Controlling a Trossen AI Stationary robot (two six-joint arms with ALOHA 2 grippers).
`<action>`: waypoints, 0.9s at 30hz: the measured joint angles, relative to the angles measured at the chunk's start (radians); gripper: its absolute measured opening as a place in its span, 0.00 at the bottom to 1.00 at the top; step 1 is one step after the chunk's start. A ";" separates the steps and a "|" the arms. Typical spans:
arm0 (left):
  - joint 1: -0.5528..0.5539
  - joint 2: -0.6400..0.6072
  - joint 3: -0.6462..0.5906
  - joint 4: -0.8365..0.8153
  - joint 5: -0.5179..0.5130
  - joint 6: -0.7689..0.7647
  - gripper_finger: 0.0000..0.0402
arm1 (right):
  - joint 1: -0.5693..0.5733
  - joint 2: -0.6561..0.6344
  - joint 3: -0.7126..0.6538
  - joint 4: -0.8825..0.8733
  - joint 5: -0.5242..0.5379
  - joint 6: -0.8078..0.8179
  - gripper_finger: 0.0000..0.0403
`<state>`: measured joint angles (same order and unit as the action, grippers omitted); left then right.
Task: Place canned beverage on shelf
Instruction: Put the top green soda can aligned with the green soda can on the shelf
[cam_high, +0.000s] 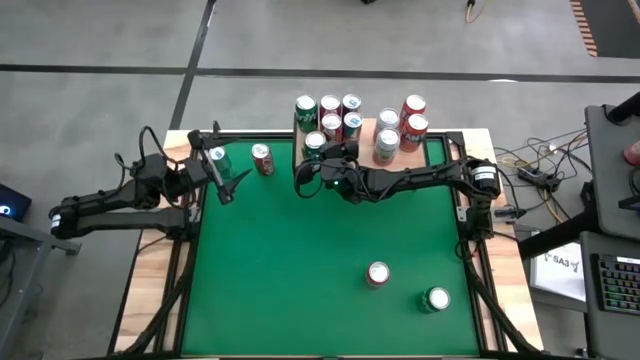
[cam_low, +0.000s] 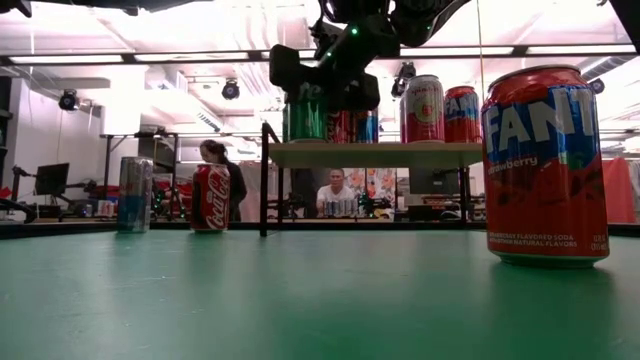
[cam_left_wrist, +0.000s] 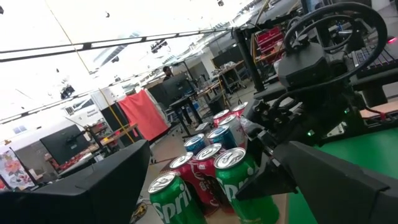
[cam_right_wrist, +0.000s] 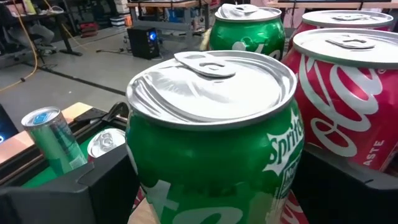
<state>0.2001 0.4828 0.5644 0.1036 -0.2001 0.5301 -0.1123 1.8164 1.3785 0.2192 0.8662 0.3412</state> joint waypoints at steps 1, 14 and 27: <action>0.000 0.000 0.000 0.000 0.000 0.000 0.90 | 0.000 0.000 0.000 0.000 0.000 0.000 0.86; 0.000 0.000 0.000 0.000 0.000 0.000 0.90 | 0.000 0.000 0.008 -0.001 0.000 -0.014 0.87; 0.000 0.009 0.000 -0.001 0.000 0.000 0.90 | 0.000 -0.010 0.008 0.002 -0.001 -0.013 0.87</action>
<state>0.2001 0.4914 0.5644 0.1025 -0.2001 0.5301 -0.1120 1.8063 1.3869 0.2216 0.8654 0.3281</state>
